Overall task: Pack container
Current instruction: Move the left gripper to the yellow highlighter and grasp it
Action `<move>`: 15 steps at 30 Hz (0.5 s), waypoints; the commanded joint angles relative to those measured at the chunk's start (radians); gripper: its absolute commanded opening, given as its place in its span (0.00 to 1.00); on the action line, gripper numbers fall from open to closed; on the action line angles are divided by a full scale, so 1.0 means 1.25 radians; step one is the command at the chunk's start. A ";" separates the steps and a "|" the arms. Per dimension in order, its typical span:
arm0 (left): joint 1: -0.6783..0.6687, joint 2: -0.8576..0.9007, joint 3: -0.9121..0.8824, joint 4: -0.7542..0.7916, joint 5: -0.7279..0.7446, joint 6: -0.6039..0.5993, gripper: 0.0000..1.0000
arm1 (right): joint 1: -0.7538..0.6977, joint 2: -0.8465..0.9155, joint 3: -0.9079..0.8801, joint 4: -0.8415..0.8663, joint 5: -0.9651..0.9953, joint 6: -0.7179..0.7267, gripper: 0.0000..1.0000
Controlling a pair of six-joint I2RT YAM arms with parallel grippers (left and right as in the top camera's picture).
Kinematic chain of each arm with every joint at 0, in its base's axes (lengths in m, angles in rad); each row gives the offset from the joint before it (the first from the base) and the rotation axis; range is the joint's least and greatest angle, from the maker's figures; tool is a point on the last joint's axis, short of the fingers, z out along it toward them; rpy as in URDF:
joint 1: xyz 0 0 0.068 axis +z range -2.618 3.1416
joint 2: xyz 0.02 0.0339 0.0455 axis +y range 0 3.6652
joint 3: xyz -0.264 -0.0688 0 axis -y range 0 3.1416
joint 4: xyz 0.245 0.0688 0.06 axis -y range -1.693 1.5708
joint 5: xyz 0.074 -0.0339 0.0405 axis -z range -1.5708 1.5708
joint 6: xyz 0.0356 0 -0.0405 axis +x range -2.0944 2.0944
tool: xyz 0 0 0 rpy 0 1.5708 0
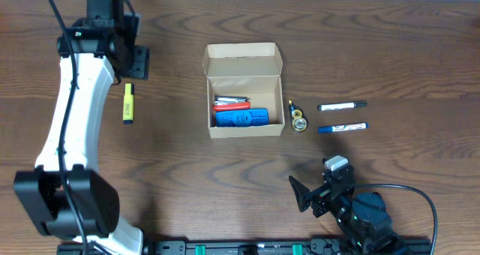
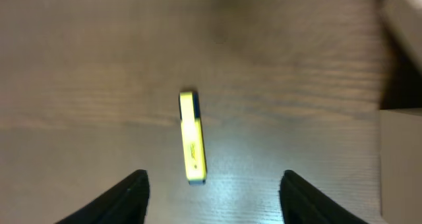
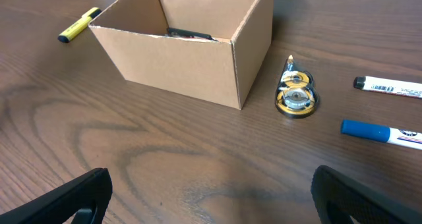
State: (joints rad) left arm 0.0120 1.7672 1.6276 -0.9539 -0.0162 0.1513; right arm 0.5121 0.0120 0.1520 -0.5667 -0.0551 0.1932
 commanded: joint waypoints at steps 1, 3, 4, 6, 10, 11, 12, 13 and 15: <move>0.024 0.049 -0.046 -0.005 0.014 -0.087 0.66 | 0.009 -0.005 -0.002 -0.001 0.005 -0.012 0.99; 0.029 0.077 -0.067 0.002 0.019 -0.092 0.65 | 0.009 -0.005 -0.002 -0.001 0.005 -0.012 0.99; 0.029 0.093 -0.078 0.010 0.023 -0.092 0.65 | 0.009 -0.005 -0.002 -0.001 0.005 -0.012 0.99; 0.029 0.120 -0.096 0.029 0.029 -0.092 0.66 | 0.009 -0.005 -0.002 -0.001 0.005 -0.012 0.99; 0.032 0.177 -0.108 0.055 0.028 -0.098 0.78 | 0.009 -0.005 -0.002 -0.001 0.005 -0.012 0.99; 0.033 0.182 -0.108 0.057 0.029 -0.098 0.79 | 0.009 -0.005 -0.002 -0.001 0.005 -0.012 0.99; 0.034 0.193 -0.108 0.060 0.028 -0.098 0.80 | 0.009 -0.005 -0.002 -0.001 0.005 -0.012 0.99; 0.034 0.200 -0.108 0.062 0.028 -0.098 0.82 | 0.009 -0.005 -0.002 -0.001 0.005 -0.012 0.99; 0.039 0.216 -0.108 0.070 0.028 -0.098 0.88 | 0.009 -0.005 -0.002 -0.001 0.005 -0.012 0.99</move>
State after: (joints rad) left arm 0.0475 2.0148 1.4960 -0.8722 0.0181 0.0456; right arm 0.5121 0.0116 0.1520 -0.5667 -0.0547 0.1928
